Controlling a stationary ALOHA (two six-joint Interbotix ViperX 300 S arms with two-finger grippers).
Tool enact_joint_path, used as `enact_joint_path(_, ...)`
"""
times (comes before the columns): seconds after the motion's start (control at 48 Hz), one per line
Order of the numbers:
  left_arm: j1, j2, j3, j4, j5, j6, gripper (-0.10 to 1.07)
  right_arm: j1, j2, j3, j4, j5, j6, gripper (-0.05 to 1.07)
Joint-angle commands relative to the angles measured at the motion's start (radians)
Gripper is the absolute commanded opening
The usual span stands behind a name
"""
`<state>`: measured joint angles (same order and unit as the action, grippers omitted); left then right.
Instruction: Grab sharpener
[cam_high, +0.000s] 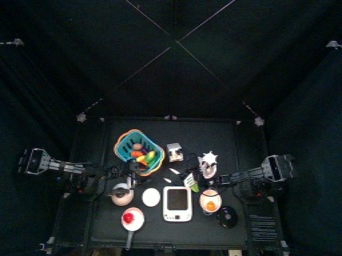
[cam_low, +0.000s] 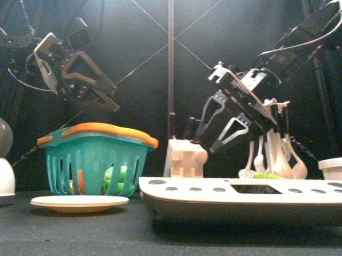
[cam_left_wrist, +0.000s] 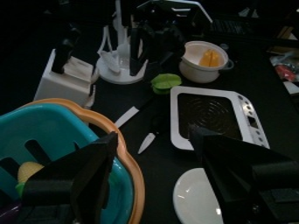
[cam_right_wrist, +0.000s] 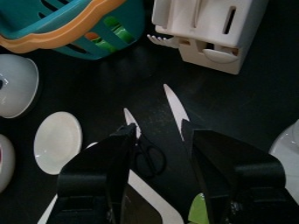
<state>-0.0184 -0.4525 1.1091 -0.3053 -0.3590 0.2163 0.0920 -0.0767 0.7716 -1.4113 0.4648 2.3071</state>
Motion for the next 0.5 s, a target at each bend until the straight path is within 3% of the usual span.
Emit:
enact_joint_path(0.0,-0.006,-0.003,-0.014,-0.003,0.003,0.0,0.98,0.0,-0.032,-0.029,-0.017,0.005,-0.003,0.82)
enact_joint_path(0.125,-0.006,-0.003,-0.017,-0.002,0.009,0.0,0.98,-0.006,-0.097,-0.052,-0.074,0.005,-0.005,0.82)
enact_joint_path(0.271,0.0,-0.003,-0.012,0.0,0.017,0.002,0.98,0.0,-0.156,-0.069,-0.249,-0.029,-0.04,0.82)
enact_joint_path(0.479,0.002,-0.003,-0.014,0.002,0.017,0.002,0.98,-0.015,-0.278,-0.078,-0.19,-0.041,-0.239,0.82)
